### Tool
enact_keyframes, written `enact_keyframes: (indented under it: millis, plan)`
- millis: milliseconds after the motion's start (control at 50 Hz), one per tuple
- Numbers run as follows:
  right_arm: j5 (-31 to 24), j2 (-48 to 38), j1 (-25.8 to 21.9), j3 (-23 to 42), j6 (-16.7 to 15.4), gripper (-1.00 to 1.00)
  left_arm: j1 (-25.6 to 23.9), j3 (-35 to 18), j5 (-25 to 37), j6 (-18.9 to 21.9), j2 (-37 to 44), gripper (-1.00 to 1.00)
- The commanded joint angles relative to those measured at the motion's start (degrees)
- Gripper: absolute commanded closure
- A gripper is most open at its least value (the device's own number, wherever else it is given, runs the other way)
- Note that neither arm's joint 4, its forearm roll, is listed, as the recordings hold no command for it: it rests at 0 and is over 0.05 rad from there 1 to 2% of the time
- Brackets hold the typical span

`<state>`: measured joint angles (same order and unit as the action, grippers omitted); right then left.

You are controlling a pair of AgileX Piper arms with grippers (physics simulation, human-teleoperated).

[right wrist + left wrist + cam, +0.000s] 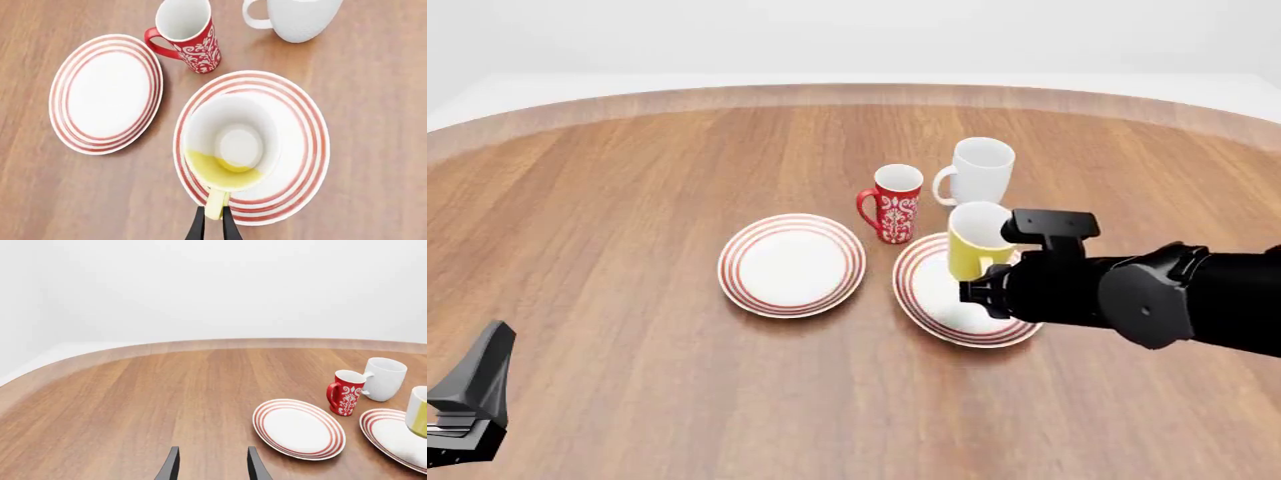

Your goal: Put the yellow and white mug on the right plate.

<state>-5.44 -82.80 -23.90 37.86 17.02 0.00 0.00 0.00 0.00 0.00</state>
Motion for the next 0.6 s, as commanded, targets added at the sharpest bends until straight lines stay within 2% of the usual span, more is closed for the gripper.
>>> enact_keyframes:
  millis: [20, 220, 600]
  plan:
    - [1.4, -1.2, 0.5, 0.2, 0.1, 1.0, 0.0, 0.0, 0.0, 0.0, 0.0, -1.0]
    - [4.2, -4.4, -0.1, -0.1, 0.8, 1.0, 0.0, 0.0, 0.0, 0.0, 0.0, -1.0]
    - [6.2, -6.7, -0.1, -0.3, 1.1, 1.0, 0.0, 0.0, 0.0, 0.0, 0.0, -1.0]
